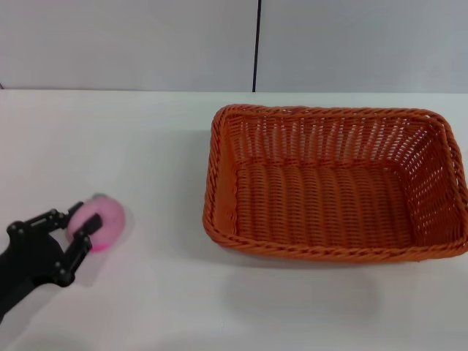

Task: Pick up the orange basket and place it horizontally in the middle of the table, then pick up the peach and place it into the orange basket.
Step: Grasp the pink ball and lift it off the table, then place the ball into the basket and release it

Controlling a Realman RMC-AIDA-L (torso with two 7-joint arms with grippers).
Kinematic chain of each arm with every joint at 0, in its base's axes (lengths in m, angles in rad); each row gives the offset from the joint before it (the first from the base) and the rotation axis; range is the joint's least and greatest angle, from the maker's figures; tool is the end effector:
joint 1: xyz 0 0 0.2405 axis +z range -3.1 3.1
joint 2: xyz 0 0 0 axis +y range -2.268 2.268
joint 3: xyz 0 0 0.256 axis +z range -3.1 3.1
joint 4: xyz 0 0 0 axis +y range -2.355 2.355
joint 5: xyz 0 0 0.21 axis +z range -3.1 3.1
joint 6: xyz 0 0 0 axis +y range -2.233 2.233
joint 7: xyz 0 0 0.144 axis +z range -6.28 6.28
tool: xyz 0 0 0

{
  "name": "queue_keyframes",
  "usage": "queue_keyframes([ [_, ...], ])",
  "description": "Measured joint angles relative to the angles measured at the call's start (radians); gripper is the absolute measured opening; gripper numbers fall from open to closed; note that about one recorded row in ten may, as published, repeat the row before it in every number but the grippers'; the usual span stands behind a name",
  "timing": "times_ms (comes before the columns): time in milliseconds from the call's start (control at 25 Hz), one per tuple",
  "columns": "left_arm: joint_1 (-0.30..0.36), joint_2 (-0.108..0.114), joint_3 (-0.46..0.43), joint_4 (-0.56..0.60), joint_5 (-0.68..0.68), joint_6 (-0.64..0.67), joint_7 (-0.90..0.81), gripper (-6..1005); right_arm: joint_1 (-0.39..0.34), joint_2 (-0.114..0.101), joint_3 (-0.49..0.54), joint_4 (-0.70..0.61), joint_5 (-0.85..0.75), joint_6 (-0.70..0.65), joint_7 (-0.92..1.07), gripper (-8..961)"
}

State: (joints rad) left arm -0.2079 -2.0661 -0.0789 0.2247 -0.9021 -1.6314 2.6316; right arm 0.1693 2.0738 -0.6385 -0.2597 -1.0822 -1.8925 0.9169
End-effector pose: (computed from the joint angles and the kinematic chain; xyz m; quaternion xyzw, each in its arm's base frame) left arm -0.3672 0.1957 -0.0129 -0.8526 -0.1876 -0.2966 0.3872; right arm 0.3230 0.2165 0.0587 -0.6763 0.1930 0.5743 0.4190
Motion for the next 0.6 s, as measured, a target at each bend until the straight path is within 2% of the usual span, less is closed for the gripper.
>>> queue_keyframes([
  [160,-0.012,0.003,-0.029,0.008,0.0,-0.064,-0.011,260,-0.002,0.0,0.017,0.03,0.0,0.003,-0.015,554],
  [320,-0.046,0.004,-0.058,0.032,0.0,-0.161,-0.053,222,-0.004,0.001,0.023,0.065,0.001,0.01,-0.037,554],
  [400,-0.092,0.003,-0.057,0.03,0.003,-0.213,-0.074,205,0.004,0.001,0.026,0.102,0.001,0.016,-0.062,554],
  [440,-0.092,0.003,-0.057,0.03,0.003,-0.213,-0.074,197,0.004,0.001,0.026,0.102,0.001,0.016,-0.062,554],
  [560,-0.151,-0.001,-0.033,0.0,0.009,-0.236,-0.086,175,0.02,0.003,0.027,0.138,0.001,0.031,-0.069,554],
  [600,-0.197,-0.001,0.004,-0.046,0.01,-0.232,-0.096,167,0.026,0.003,0.027,0.154,0.001,0.039,-0.071,554],
])
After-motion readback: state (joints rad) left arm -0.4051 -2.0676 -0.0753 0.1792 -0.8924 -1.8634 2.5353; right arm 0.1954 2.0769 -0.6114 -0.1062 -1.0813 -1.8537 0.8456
